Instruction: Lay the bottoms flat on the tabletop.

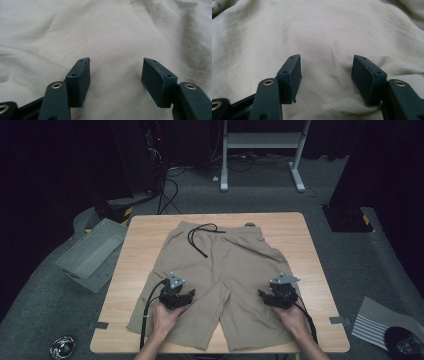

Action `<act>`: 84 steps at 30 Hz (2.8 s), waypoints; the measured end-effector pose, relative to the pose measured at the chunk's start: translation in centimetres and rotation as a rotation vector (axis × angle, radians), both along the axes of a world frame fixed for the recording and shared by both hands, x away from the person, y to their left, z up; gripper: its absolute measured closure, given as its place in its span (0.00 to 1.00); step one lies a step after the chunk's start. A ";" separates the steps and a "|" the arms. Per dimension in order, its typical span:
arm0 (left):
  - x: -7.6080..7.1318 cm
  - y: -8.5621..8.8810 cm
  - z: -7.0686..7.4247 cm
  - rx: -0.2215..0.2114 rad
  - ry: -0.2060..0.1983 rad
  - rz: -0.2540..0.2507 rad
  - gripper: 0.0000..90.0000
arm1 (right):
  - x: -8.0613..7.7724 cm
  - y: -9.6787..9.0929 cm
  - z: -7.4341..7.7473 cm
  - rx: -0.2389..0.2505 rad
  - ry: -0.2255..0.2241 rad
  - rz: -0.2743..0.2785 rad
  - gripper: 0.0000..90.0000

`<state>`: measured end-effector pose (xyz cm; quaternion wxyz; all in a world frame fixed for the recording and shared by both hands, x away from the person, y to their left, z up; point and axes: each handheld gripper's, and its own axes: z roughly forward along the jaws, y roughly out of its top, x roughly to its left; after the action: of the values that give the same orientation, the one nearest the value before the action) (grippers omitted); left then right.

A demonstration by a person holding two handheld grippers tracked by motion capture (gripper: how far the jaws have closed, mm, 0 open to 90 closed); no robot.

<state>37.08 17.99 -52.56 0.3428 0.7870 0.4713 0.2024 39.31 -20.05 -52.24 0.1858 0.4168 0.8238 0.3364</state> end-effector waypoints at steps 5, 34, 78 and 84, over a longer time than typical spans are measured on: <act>0.5 0.2 0.7 -0.047 0.027 0.005 0.44 | -0.8 -0.2 0.6 -0.047 0.015 0.032 0.41; 2.8 1.1 -0.4 -0.014 -0.035 0.081 0.38 | 14.7 -1.4 0.4 -0.036 -0.075 -0.188 0.52; 1.5 0.5 -0.5 -0.013 -0.032 0.084 0.36 | 15.8 1.6 -0.1 0.019 -0.011 -0.147 0.39; 1.5 0.5 -0.5 -0.012 -0.032 0.088 0.36 | 13.2 2.2 0.9 -0.011 -0.055 -0.092 0.40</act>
<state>38.53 18.47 -53.02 0.3459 0.7602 0.5008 0.2272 52.50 -17.82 -51.35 0.2261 0.4439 0.8000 0.3344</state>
